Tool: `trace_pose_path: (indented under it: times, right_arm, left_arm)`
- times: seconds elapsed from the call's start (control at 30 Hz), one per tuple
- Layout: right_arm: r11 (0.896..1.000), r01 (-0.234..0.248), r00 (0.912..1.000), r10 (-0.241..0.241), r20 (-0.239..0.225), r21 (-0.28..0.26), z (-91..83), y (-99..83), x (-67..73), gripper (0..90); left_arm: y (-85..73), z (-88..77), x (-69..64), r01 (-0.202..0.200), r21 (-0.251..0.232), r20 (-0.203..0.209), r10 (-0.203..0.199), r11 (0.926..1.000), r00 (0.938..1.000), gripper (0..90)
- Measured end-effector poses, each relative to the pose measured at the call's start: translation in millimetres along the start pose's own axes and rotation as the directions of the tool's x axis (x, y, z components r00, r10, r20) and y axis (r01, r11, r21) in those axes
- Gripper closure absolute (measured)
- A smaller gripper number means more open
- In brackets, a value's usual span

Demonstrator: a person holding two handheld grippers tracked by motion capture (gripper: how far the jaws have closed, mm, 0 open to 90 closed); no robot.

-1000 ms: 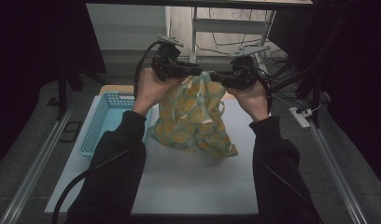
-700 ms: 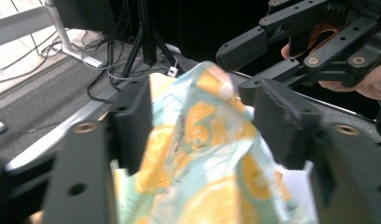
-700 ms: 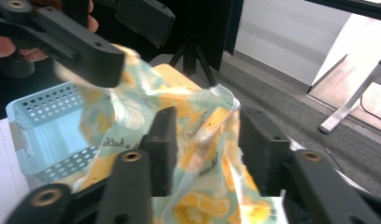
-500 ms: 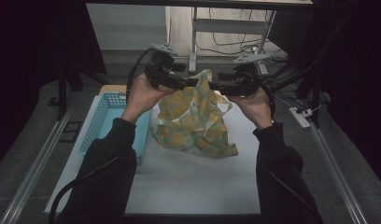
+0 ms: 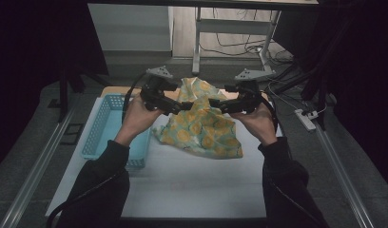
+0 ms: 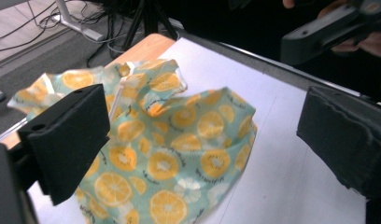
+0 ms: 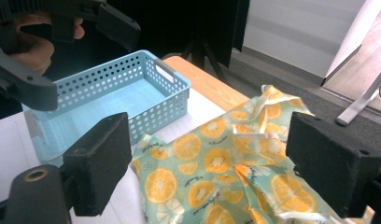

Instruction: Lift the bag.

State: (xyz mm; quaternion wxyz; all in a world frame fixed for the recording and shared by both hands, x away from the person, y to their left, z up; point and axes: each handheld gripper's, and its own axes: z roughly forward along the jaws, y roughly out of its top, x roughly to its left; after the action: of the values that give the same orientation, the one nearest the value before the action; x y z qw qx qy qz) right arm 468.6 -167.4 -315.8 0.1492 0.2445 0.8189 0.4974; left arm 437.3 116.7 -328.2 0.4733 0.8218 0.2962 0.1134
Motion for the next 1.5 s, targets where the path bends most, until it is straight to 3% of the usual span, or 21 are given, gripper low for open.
trace_pose_path:
  times: [0.43, 0.67, 1.0, 1.5]
  right_arm:
    - [1.0, 0.015, 0.9996, -0.015, -0.022, 0.004, 1.5, -35.5, 16.1, 6.3]
    - [1.0, -0.01, 0.9993, 0.011, -0.037, 0.016, 5.5, -57.8, 21.7, 4.2]
    - [1.0, -0.01, 0.999, 0.011, -0.043, 0.022, 8.1, -79.0, 32.6, 0.9]
    - [0.999, -0.016, 0.9995, 0.017, -0.028, 0.042, -3.1, -118.1, 45.1, 0.0]
  left_arm:
    - [-50.8, -1.8, -8.4, 0.019, 0.008, 0.034, -0.02, 0.9998, 0.9992, 0.0]
    - [-81.1, -4.6, -11.6, 0.035, 0.015, 0.03, -0.035, 0.9993, 0.9989, 0.0]
    - [-108.9, -10.6, -22.7, 0.048, -0.002, 0.018, -0.048, 0.9988, 0.9987, 0.0]
    - [-160.1, -22.9, -37.5, 0.107, 0.007, -0.01, -0.107, 0.9942, 0.9942, 0.0]
